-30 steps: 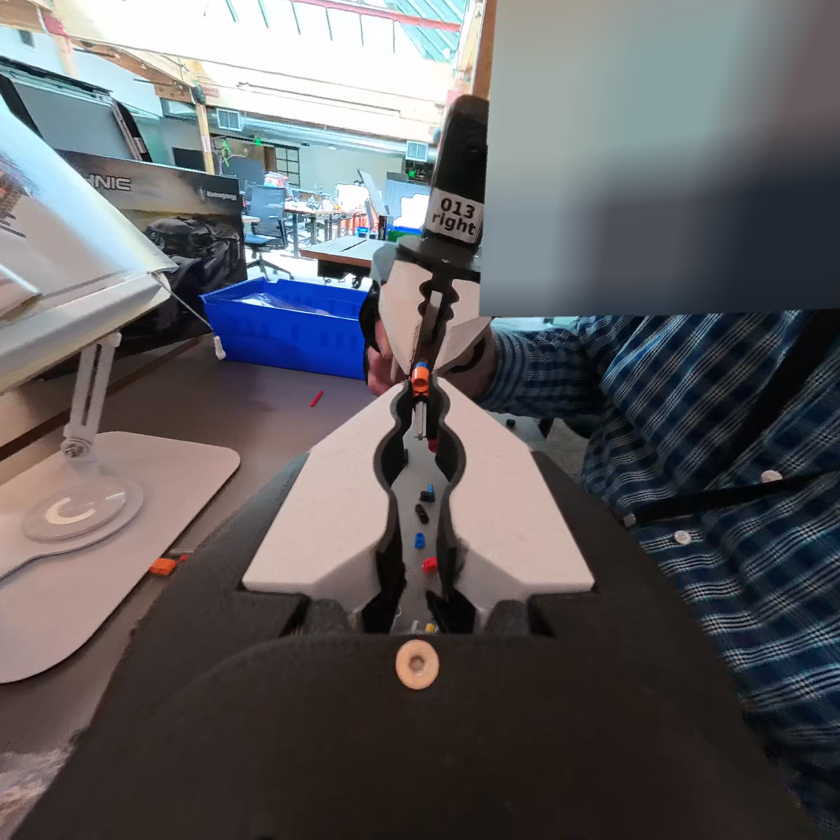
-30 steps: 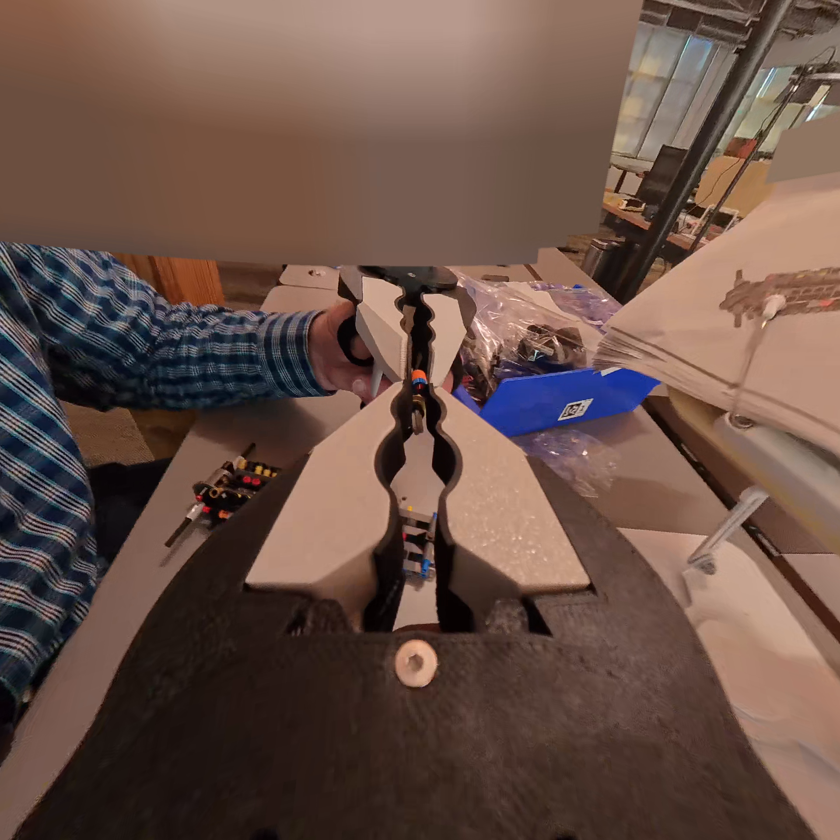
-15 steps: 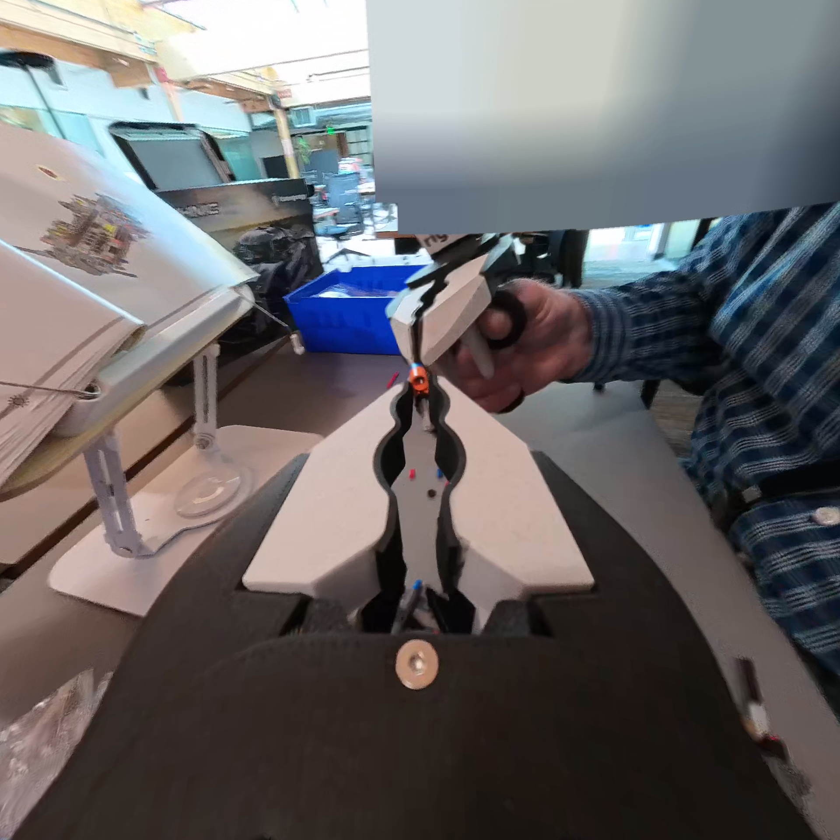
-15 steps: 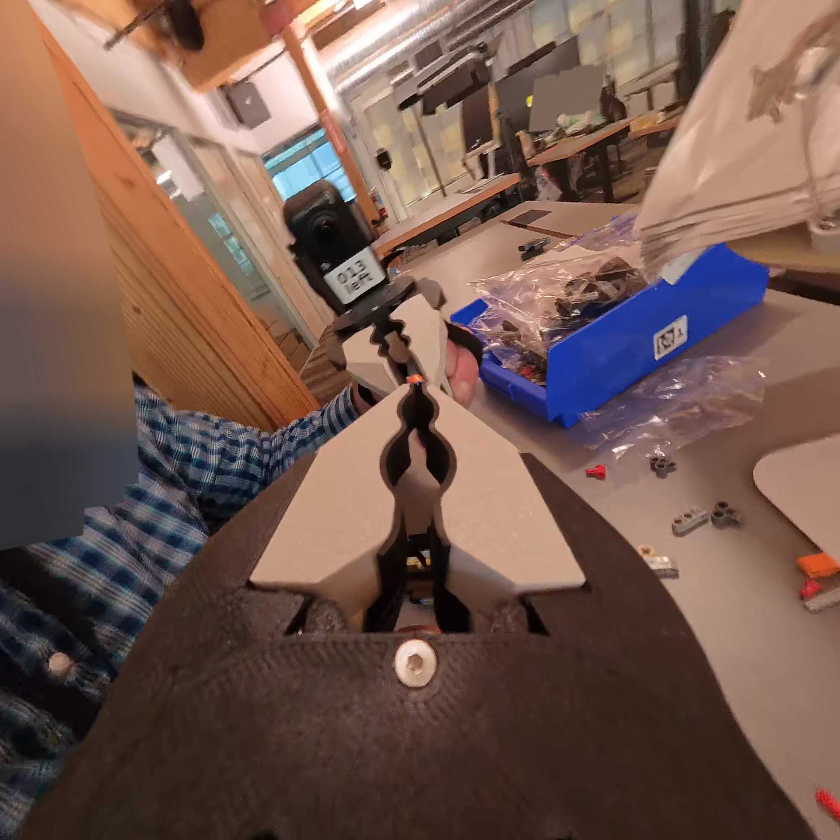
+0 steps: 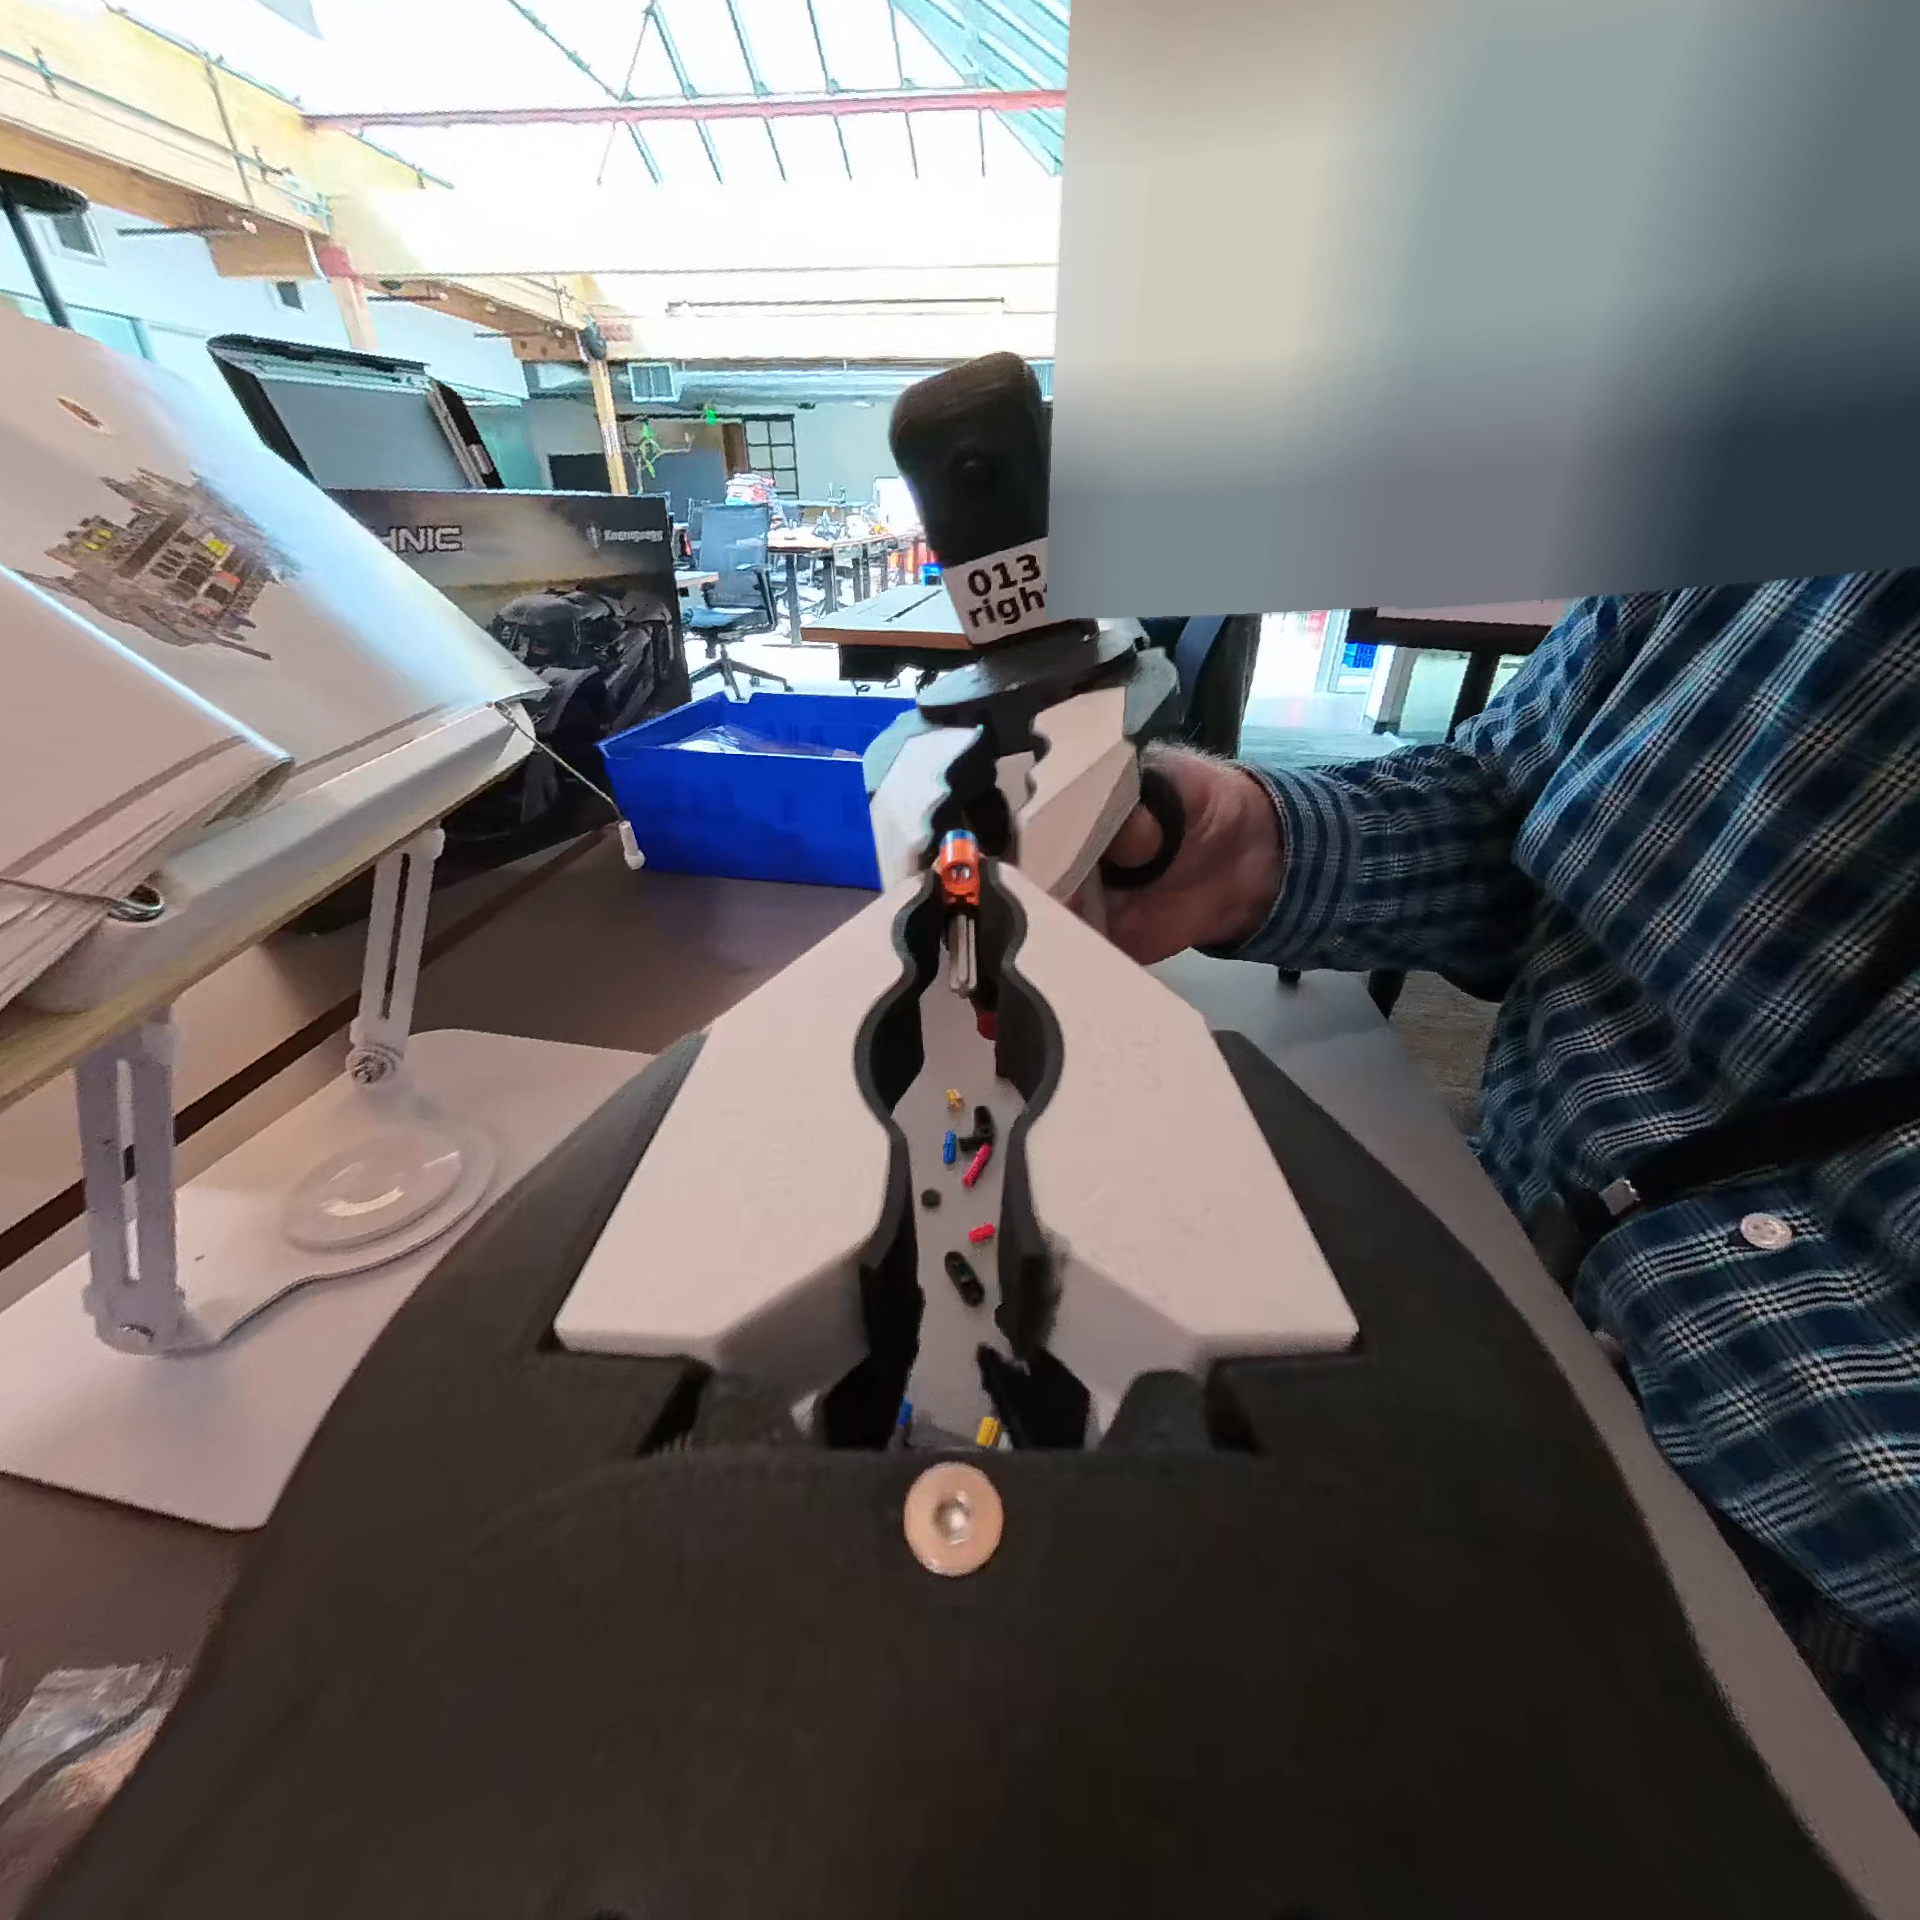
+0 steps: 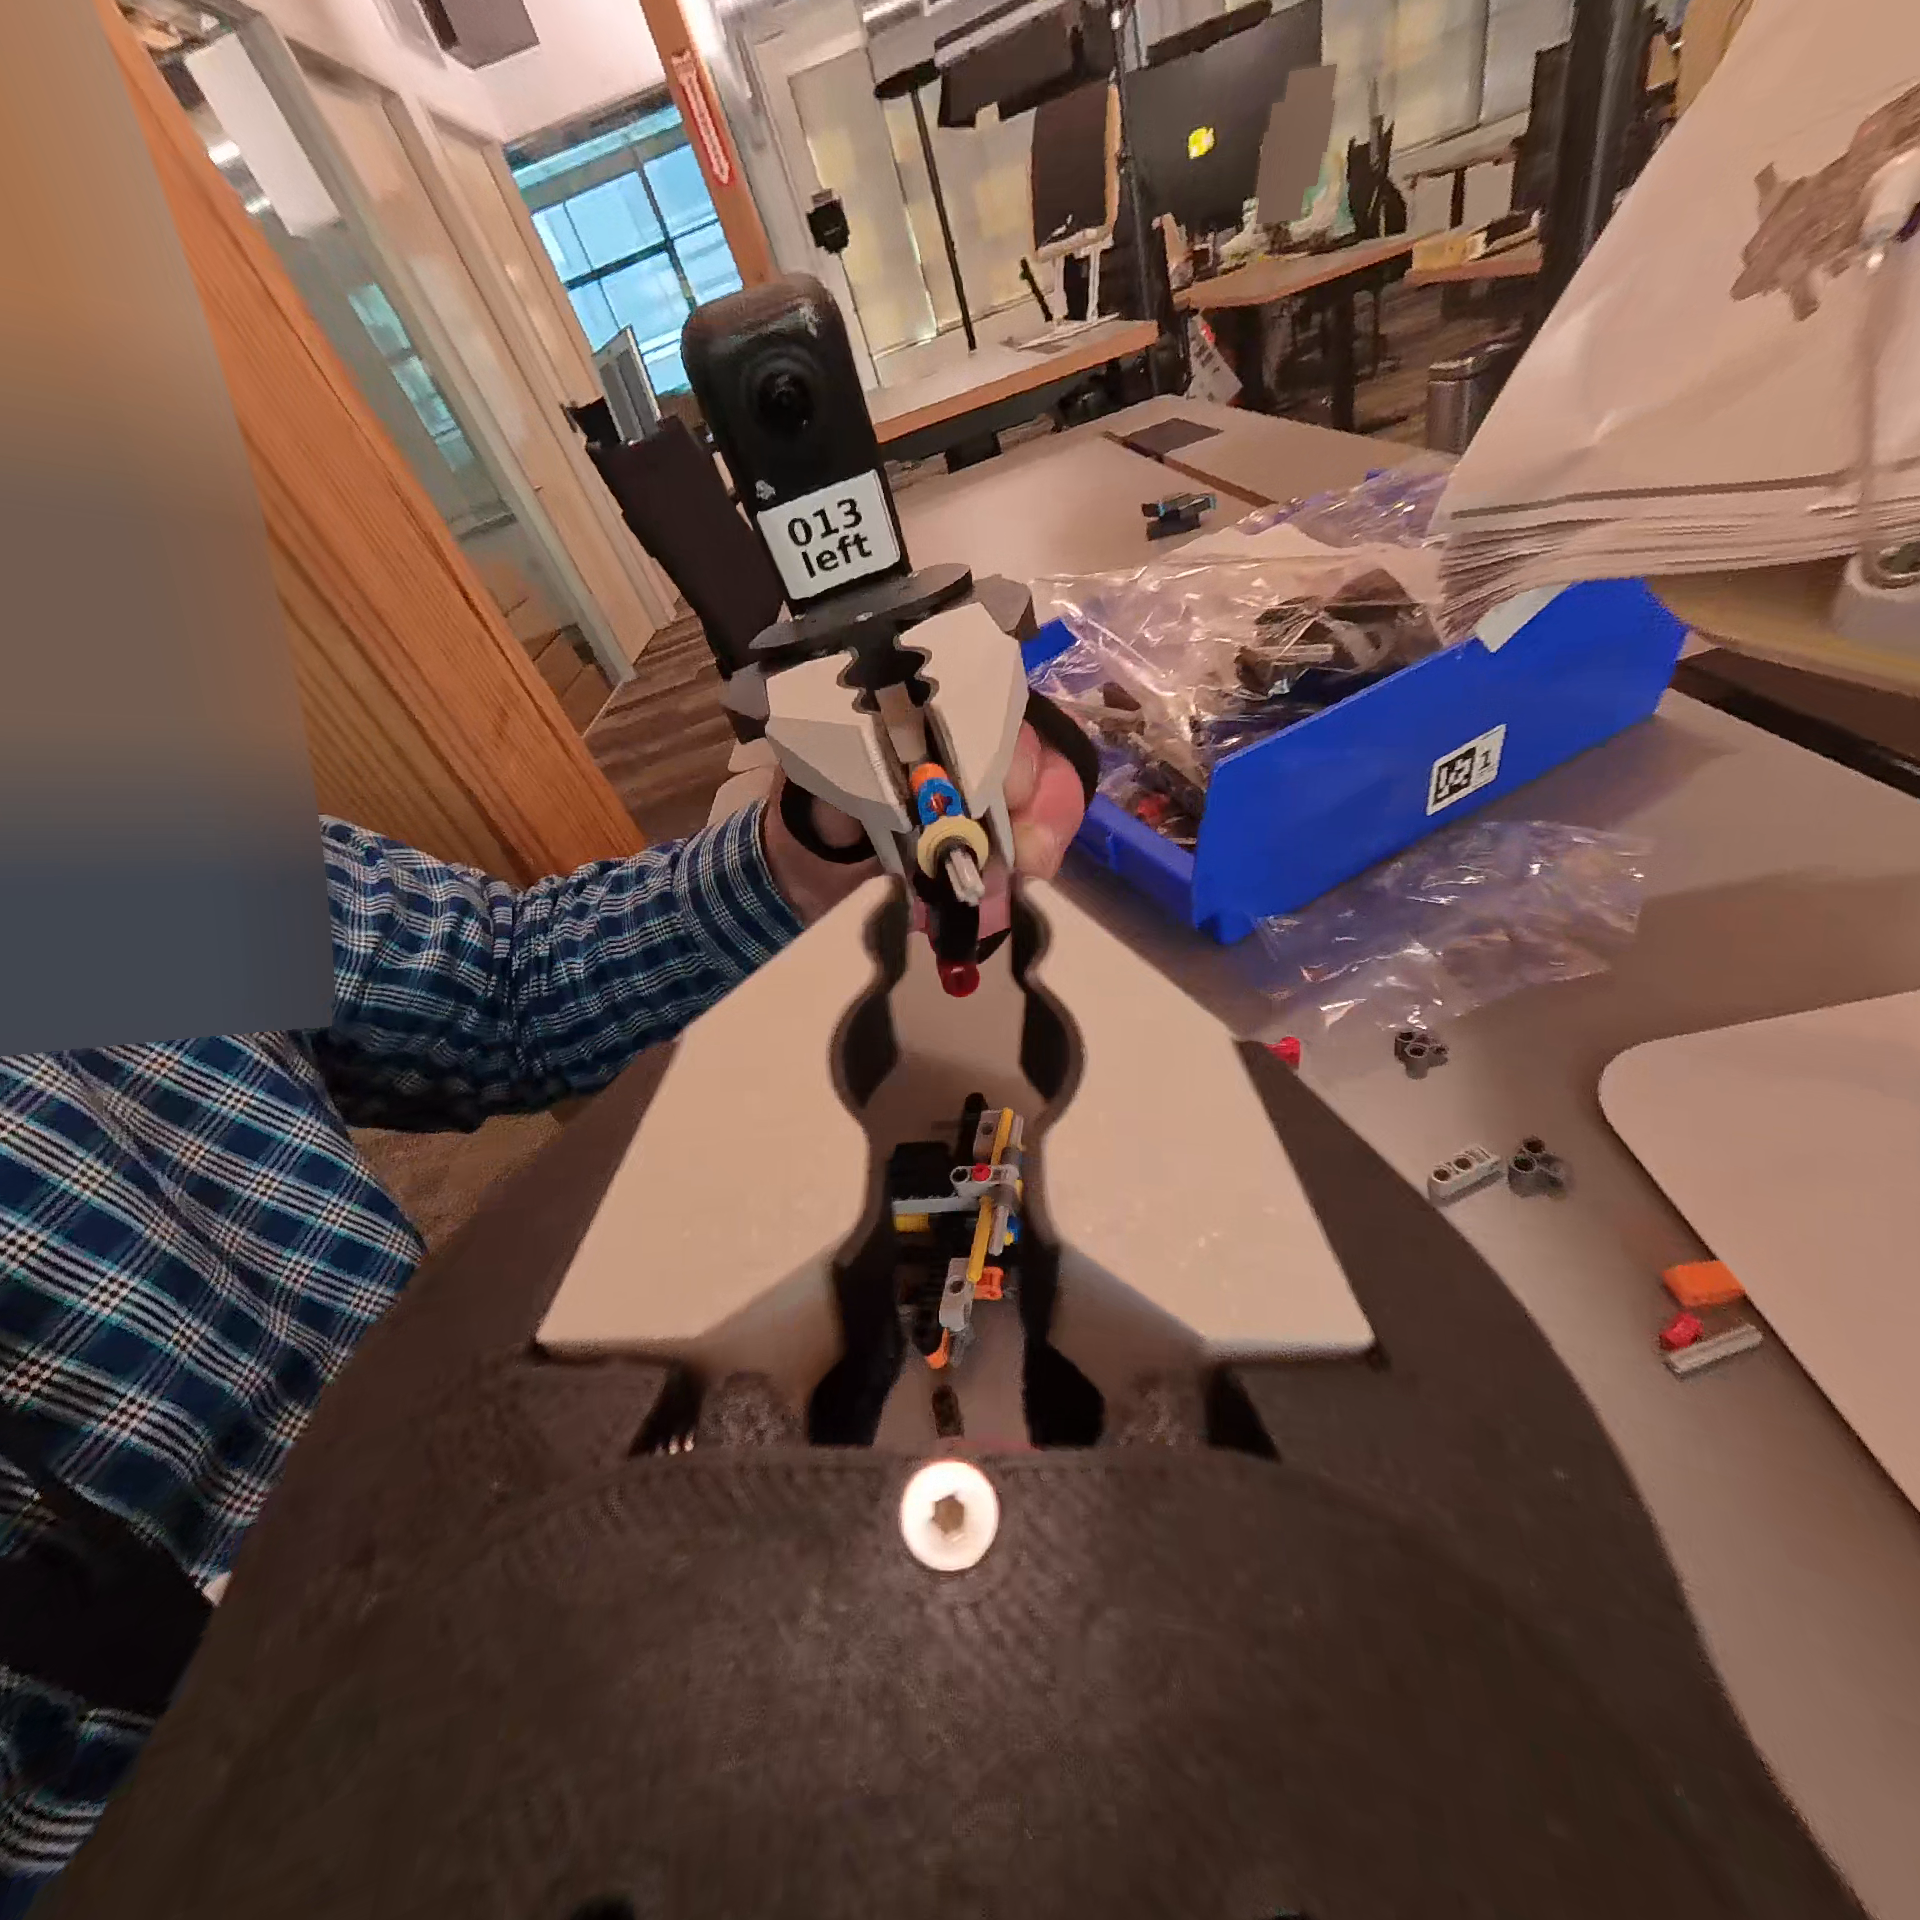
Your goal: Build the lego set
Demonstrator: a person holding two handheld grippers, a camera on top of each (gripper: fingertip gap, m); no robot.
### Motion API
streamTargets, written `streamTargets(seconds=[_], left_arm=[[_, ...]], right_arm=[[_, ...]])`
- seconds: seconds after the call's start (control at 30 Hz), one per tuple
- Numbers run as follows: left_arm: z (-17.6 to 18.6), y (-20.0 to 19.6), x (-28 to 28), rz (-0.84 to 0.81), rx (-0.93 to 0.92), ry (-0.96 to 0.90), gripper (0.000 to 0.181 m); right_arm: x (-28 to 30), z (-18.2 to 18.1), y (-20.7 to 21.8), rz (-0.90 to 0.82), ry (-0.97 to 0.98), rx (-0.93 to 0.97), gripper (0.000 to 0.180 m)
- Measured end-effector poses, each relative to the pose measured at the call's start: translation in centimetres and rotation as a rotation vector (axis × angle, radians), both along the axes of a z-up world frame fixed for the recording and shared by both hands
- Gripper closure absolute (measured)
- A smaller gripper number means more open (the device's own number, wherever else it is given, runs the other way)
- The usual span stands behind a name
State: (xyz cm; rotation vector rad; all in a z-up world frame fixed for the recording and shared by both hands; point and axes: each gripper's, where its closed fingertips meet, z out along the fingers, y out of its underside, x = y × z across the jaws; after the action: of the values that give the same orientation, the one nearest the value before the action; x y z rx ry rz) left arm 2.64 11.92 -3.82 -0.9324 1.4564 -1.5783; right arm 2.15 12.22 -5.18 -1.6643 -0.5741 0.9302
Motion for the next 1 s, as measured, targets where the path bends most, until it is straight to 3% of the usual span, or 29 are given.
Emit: streamTargets(seconds=[0.1, 0.27, 0.37, 0.63, 1.0], left_arm=[[0.0, 0.1, 0.1, 0.005, -0.022, -0.008, 0.176], [-0.5, 0.7, 0.5, 0.008, -0.063, 0.032, 0.159], [-1.1, 0.5, 0.9, 0.006, -0.064, 0.057, 0.158], [-1.9, 0.2, 1.5, 0.015, -0.048, 0.085, 0.171], [-2.6, -0.3, 1.7, -0.005, -0.041, 0.105, 0.167]], right_arm=[[-0.2, -0.1, 0.0, 0.018, 0.021, -0.021, 0.171], [1.2, 0.9, 0.7, 0.045, 0.327, -0.134, 0.171], [1.7, 0.6, 0.9, 0.051, 0.405, -0.168, 0.171], [1.4, 0.3, 0.8, 0.049, 0.398, -0.171, 0.172], [1.7, -0.5, 0.2, -0.004, 0.235, -0.101, 0.171]])
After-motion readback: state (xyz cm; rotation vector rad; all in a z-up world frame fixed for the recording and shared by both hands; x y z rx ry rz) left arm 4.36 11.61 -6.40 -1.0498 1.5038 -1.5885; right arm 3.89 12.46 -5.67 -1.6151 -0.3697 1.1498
